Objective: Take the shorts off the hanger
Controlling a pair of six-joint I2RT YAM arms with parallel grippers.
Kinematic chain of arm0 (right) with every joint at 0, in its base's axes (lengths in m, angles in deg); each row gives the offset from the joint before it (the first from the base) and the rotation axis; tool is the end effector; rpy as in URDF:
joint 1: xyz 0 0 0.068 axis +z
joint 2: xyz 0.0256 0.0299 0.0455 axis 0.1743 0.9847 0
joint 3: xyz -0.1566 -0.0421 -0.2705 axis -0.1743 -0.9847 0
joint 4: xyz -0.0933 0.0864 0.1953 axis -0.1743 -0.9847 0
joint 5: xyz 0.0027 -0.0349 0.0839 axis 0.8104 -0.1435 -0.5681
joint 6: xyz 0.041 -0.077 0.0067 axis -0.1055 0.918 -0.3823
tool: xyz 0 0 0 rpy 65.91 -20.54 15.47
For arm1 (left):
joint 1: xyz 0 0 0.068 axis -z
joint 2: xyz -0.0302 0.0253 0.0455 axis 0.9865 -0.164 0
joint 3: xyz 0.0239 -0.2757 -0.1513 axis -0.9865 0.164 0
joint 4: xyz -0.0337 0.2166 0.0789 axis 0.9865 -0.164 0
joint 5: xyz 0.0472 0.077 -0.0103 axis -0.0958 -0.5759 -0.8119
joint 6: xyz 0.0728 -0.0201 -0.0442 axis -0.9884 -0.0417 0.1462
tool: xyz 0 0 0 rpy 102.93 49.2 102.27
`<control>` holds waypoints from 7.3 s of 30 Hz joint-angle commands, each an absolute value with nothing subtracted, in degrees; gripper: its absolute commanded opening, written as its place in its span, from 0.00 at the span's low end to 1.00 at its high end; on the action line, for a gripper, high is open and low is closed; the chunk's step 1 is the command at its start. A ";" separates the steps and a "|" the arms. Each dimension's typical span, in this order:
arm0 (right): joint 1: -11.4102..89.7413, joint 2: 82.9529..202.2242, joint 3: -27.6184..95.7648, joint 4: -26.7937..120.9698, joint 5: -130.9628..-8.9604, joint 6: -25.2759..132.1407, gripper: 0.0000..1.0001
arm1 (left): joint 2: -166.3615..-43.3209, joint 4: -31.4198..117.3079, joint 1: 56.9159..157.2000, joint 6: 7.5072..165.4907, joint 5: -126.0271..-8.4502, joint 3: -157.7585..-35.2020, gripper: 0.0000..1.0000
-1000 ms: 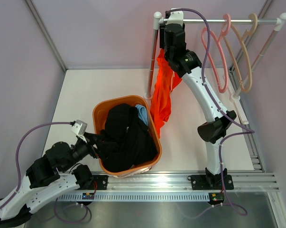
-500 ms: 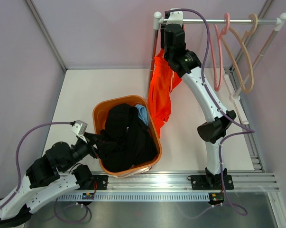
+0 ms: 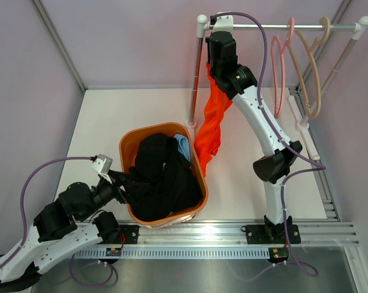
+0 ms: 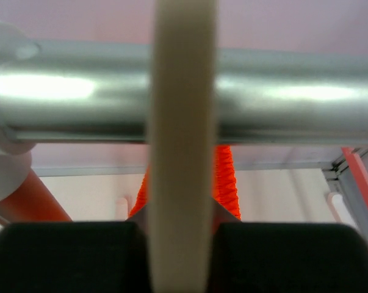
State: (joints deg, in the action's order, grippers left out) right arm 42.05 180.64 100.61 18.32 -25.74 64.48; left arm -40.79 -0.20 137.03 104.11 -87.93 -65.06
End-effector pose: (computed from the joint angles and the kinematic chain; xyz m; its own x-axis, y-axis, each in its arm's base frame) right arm 0.4308 0.2149 0.5065 -0.0988 -0.1317 -0.9864 0.0695 0.9879 -0.1388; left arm 0.0261 -0.0093 0.3013 -0.4375 -0.2019 -0.8762 0.5547 0.7064 -0.4397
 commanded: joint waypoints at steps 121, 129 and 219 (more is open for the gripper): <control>52.58 101.50 39.21 -10.85 -46.33 38.89 0.00 | -135.69 19.31 137.34 94.34 -98.45 -119.15 0.00; 52.58 103.17 38.33 -7.78 -44.21 39.77 0.00 | -130.78 20.45 138.21 94.96 -90.45 -115.98 0.00; 52.49 119.25 42.28 3.74 -30.50 48.12 0.00 | -105.90 49.68 187.17 19.41 -131.58 -143.39 0.00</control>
